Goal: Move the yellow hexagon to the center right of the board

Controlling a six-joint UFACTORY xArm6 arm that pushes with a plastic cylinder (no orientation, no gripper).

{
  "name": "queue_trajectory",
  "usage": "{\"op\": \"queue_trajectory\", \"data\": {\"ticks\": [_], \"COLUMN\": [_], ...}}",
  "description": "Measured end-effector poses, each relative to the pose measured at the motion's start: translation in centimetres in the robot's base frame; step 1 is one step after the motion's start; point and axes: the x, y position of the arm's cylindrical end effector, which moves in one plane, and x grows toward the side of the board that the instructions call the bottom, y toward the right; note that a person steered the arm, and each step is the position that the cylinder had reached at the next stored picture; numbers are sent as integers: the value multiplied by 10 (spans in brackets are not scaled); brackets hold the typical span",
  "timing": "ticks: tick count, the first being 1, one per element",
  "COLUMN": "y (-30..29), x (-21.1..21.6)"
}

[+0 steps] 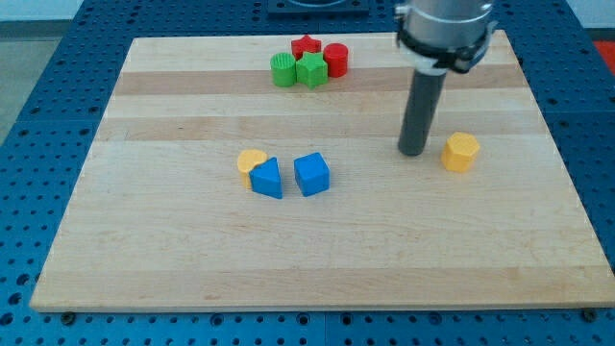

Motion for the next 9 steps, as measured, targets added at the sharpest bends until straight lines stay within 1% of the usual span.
{"op": "queue_trajectory", "data": {"ticks": [1, 2, 3, 4, 6, 7, 8, 9], "y": [-17, -11, 16, 40, 69, 92, 94, 98], "x": [48, 86, 85, 40, 1, 1, 1, -20]}}
